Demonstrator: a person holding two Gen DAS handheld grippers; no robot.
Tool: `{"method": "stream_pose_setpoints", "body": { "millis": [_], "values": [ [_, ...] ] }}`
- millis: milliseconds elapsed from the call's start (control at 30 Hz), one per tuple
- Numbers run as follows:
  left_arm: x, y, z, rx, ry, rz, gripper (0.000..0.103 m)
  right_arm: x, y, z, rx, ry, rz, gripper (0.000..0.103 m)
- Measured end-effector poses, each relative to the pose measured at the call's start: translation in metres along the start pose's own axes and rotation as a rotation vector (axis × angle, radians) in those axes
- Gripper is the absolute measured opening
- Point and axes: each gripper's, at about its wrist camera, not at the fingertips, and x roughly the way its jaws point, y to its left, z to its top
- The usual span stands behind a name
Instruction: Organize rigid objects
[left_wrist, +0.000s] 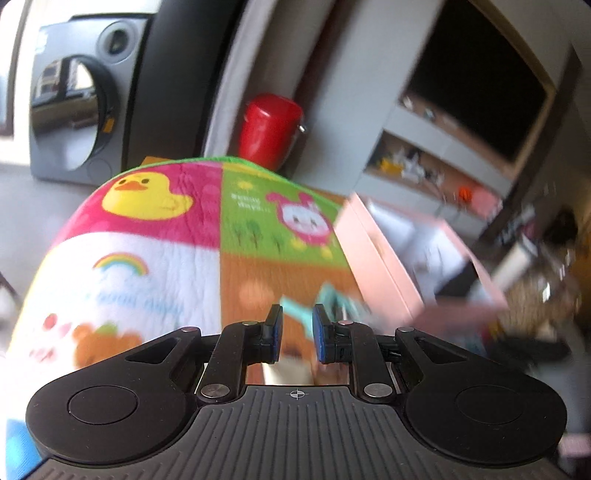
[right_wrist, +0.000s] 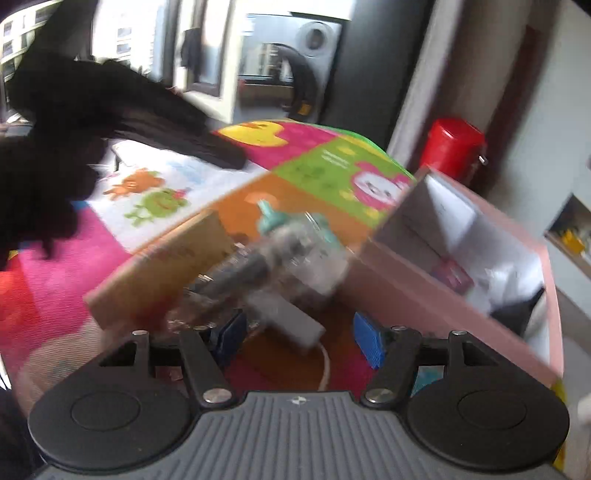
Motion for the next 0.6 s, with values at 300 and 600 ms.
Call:
{"method": "stream_pose_setpoints", "body": {
  "millis": [300, 600],
  "values": [
    [-0.015, -0.025, -0.056, 0.089, 0.076, 0.122, 0.019, -0.01, -0.014, -0.031, 0.047, 0.007, 0.022, 0.038],
    [0.008, -0.049, -0.062, 0.163, 0.085, 0.133, 0.043, -0.028, -0.045, -0.061, 0.078, -0.027, -0.193, 0.044]
  ]
}}
